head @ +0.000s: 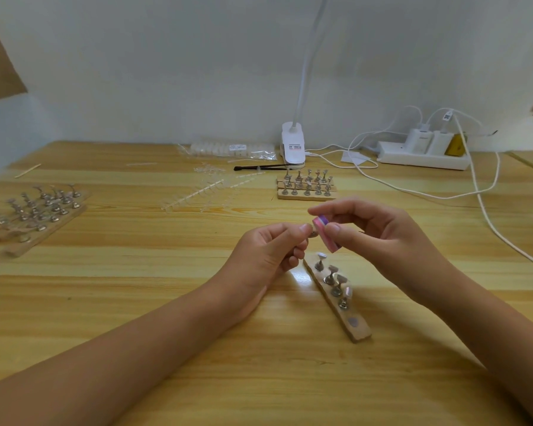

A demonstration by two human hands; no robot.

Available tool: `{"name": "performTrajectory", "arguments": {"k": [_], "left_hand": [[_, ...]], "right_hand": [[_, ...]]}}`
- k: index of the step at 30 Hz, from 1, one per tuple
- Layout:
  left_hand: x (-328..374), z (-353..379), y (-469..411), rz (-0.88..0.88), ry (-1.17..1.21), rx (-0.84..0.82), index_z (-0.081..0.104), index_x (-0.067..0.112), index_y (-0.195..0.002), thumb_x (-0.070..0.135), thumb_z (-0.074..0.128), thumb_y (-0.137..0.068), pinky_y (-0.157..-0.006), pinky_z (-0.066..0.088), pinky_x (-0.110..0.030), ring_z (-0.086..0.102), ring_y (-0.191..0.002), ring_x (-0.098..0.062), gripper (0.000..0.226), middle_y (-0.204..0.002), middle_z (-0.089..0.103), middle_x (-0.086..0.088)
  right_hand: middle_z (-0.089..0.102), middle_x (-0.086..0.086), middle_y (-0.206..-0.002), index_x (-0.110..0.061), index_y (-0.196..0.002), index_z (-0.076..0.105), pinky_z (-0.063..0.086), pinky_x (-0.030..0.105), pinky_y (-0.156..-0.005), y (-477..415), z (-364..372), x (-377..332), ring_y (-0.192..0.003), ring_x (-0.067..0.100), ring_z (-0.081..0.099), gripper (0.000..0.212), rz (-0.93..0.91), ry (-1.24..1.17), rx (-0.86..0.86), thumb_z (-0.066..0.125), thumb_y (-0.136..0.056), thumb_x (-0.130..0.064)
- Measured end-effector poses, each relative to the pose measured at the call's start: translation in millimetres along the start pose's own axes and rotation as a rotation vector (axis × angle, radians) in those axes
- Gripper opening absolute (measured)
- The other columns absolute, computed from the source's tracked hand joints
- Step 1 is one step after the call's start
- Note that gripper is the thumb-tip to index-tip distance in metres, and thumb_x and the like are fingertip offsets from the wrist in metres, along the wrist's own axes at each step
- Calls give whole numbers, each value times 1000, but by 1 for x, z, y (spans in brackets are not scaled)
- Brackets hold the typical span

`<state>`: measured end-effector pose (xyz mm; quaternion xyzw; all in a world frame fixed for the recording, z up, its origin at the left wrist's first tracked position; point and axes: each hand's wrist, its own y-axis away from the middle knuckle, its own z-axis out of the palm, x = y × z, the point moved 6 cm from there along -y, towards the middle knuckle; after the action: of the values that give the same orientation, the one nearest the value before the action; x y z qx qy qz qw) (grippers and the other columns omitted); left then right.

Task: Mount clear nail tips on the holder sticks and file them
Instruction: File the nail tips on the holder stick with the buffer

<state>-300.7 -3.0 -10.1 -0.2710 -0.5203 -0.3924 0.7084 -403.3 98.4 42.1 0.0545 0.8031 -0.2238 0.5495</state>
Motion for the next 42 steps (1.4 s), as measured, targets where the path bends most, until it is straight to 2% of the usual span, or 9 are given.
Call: {"name": "performTrajectory", "arguments": {"k": [4, 8, 12, 15, 21, 27, 31, 39, 42], "left_hand": [[0, 0, 1, 7, -35, 7, 73, 7, -91, 41, 75, -61, -63, 47, -13, 50, -61, -4, 45, -66, 57, 8], [1, 2, 2, 8, -39, -18, 81, 18, -81, 44, 75, -60, -64, 47, -13, 51, -61, -3, 34, -67, 58, 9], [1, 1, 2, 6, -31, -6, 79, 21, -71, 42, 75, -61, -62, 47, -13, 51, -60, -4, 24, -65, 58, 9], [2, 0, 2, 7, -21, 10, 76, 17, -76, 41, 77, -59, -62, 46, -13, 50, -59, -4, 29, -65, 58, 7], [0, -1, 1, -5, -1, 4, 79, 20, -71, 40, 75, -64, -61, 47, -12, 50, -59, -3, 21, -65, 58, 9], [-1, -2, -1, 3, -23, 3, 72, 19, -69, 39, 76, -65, -60, 47, -13, 50, -58, -4, 21, -64, 57, 7], [-1, -2, -1, 6, -33, -5, 74, 22, -65, 42, 77, -63, -61, 47, -13, 49, -58, -4, 21, -64, 57, 8], [-2, -2, -2, 22, -49, -5, 73, 22, -62, 39, 75, -66, -60, 46, -13, 48, -58, -5, 18, -63, 56, 8], [-2, -2, -1, 39, -89, -17, 75, 23, -68, 42, 76, -67, -63, 46, -15, 48, -61, -6, 19, -64, 55, 8]], "right_hand": [[63, 7, -96, -12, -105, 72, 53, 19, -74, -1, 2, 0, -79, 12, 64, 28, -24, 99, 14, 67, -80, -23], [68, 13, -96, -16, -103, 72, 53, 17, -71, 0, -7, -3, -77, 12, 67, 30, -31, -9, 113, 68, -76, -30], [67, 16, -90, -12, -104, 71, 53, 18, -70, 0, 3, 0, -76, 12, 65, 30, -11, -58, 21, 69, -78, -26], [67, 18, -88, -12, -104, 70, 52, 16, -69, -2, 4, 7, -74, 7, 65, 28, 34, -27, 38, 68, -78, -23], [71, 0, -90, -23, -101, 73, 53, 18, -76, -1, -2, 7, -79, 8, 67, 30, 30, -126, 105, 71, -74, -36], [72, 3, -88, -18, -105, 71, 53, 21, -79, -2, 5, 13, -84, 12, 68, 27, 62, -116, 76, 69, -80, -26], [71, 8, -95, -21, -103, 71, 53, 21, -80, -1, 4, 11, -86, 14, 69, 27, 54, -147, 90, 69, -78, -30], [74, 7, -89, -22, -105, 74, 52, 18, -78, -2, 6, 15, -82, 11, 67, 31, 85, -182, 68, 70, -78, -35], [75, 7, -99, -27, -107, 75, 52, 19, -82, -2, 3, 15, -91, 14, 69, 33, 105, -183, 45, 69, -77, -40]]}}
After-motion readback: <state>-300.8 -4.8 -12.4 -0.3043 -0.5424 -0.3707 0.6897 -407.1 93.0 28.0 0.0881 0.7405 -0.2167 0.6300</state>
